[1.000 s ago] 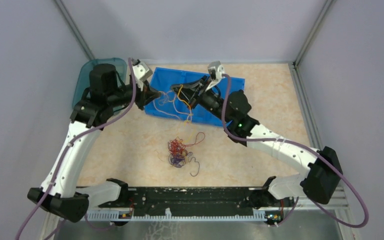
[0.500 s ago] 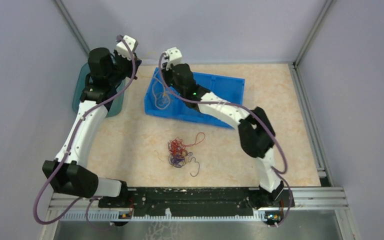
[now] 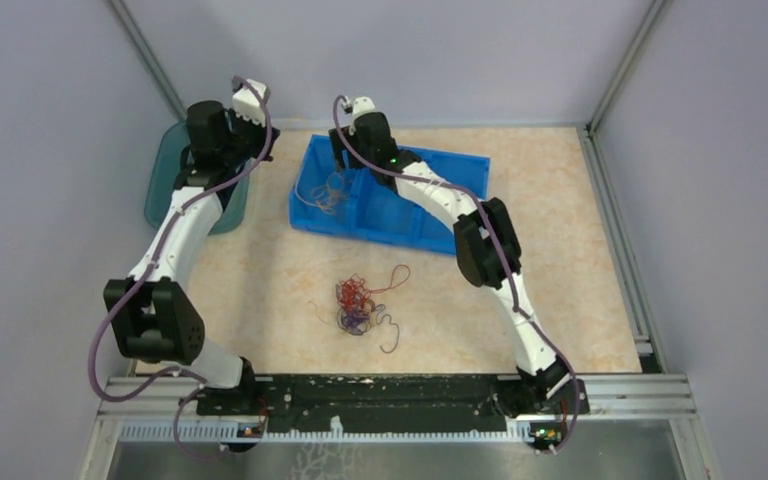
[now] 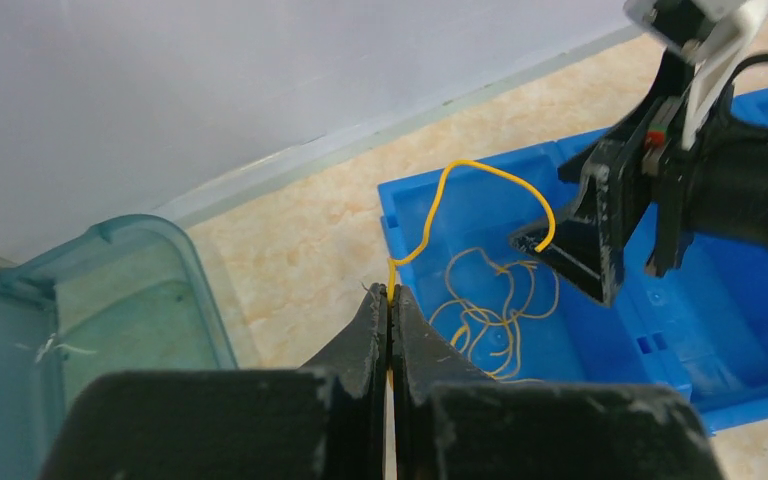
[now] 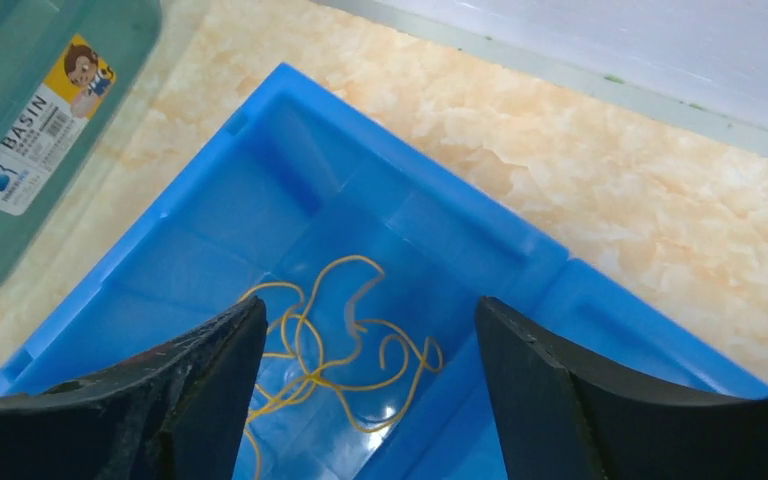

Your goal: Untangle the cables

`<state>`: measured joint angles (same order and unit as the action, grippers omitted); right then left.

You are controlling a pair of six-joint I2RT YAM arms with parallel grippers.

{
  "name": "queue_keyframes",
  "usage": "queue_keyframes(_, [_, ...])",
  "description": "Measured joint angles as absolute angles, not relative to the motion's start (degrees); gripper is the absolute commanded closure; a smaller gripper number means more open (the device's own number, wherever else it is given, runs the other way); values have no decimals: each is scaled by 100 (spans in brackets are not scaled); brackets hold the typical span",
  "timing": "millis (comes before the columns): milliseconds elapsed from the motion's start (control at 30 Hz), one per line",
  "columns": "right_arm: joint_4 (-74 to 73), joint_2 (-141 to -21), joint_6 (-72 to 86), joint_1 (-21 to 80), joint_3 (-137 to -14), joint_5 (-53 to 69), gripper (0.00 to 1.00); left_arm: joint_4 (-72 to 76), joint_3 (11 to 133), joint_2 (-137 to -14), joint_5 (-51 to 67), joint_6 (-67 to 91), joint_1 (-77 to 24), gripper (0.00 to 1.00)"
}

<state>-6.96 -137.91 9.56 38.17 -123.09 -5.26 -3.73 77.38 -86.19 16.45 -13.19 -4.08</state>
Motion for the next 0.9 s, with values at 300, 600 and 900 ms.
queue_keyframes(300, [-534, -12326, 1269, 3522, -10604, -148, 21, -381, 8193, -9065, 2265, -1013, -489, 100])
queue_keyframes(600, [683, -9727, 1647, 3253, -7878, 10, 21, -666, 8379, -9697, 1529, -1581, -1476, 98])
queue_keyframes(900, [1282, -8101, 1929, 3210, -6300, 27, 19, -1096, 8606, -10543, 882, -2147, -1472, 60])
